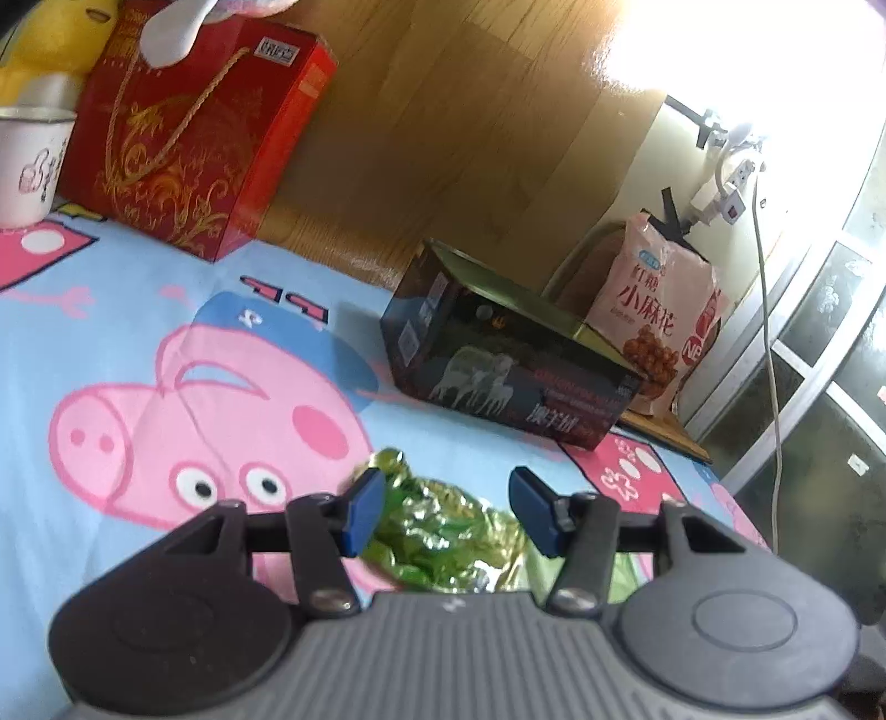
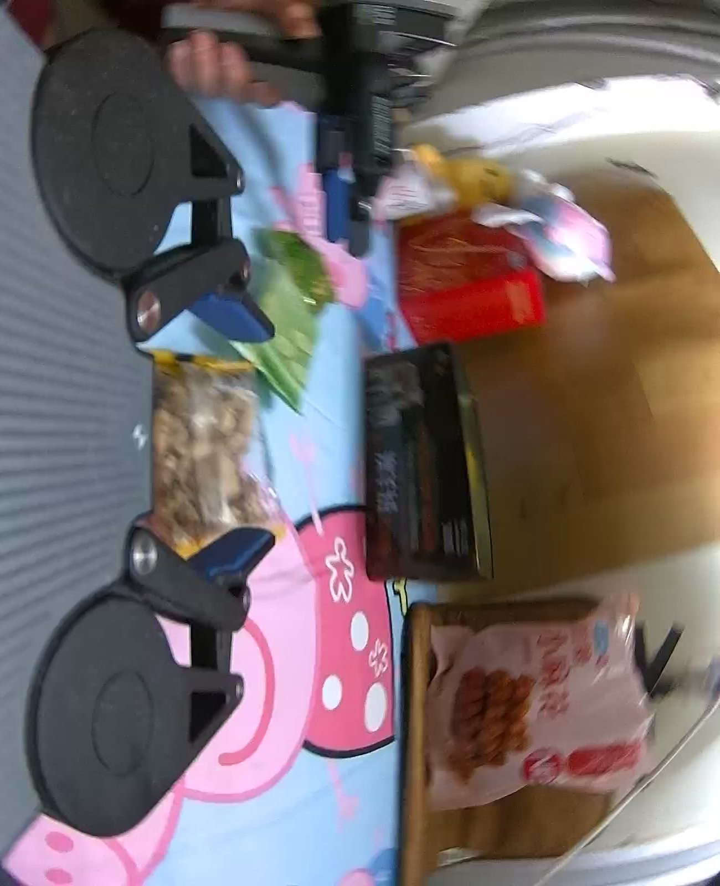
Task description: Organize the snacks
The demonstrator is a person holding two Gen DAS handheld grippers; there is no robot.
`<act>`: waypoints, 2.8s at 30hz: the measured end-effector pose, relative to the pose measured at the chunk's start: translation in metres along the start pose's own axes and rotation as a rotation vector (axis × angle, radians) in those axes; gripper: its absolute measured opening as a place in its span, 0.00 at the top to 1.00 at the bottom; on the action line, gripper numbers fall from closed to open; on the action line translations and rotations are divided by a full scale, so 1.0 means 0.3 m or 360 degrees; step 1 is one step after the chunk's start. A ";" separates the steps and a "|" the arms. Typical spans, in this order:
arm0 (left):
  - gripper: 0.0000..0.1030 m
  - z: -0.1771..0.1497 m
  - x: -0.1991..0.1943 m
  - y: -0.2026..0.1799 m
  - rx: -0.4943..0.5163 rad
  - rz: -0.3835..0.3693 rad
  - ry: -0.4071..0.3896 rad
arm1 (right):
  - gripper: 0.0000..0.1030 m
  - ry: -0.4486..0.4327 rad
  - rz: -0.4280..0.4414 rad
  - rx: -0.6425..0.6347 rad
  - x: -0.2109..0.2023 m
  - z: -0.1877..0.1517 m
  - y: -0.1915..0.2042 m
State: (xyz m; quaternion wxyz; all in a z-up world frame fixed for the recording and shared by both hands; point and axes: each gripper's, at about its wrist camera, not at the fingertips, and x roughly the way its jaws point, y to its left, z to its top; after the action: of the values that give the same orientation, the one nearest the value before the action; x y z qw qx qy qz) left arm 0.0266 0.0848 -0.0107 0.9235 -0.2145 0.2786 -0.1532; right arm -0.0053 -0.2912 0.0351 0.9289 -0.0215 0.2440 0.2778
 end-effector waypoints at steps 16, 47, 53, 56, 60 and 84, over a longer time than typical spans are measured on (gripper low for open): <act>0.51 -0.020 -0.026 -0.036 0.0096 -0.0078 -0.0049 | 0.45 0.0086 -0.0294 -0.0036 0.047 -0.024 -0.003; 0.49 -0.015 -0.005 -0.015 0.0043 -0.0090 -0.0008 | 0.86 0.0208 0.0293 0.0428 0.145 0.043 0.005; 0.49 -0.017 -0.009 -0.022 0.0053 -0.0114 -0.0008 | 0.88 0.0241 0.0310 0.0456 0.034 -0.008 -0.082; 0.48 -0.019 -0.005 -0.041 0.0065 -0.0178 0.0029 | 0.88 0.0253 0.0342 0.0428 -0.016 -0.032 -0.094; 0.43 -0.040 0.006 -0.123 0.0113 -0.0342 0.0109 | 0.77 0.0226 0.0299 0.0344 -0.031 -0.038 -0.077; 0.66 -0.118 0.118 -0.204 0.0063 -0.0448 0.0346 | 0.69 0.0120 0.0061 -0.0209 0.063 -0.038 0.091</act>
State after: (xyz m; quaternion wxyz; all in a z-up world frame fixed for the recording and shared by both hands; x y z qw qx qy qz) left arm 0.0242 0.0069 -0.0237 0.8614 -0.2153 0.3411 -0.3086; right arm -0.0109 -0.2604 0.0189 0.9101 -0.0881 0.2605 0.3100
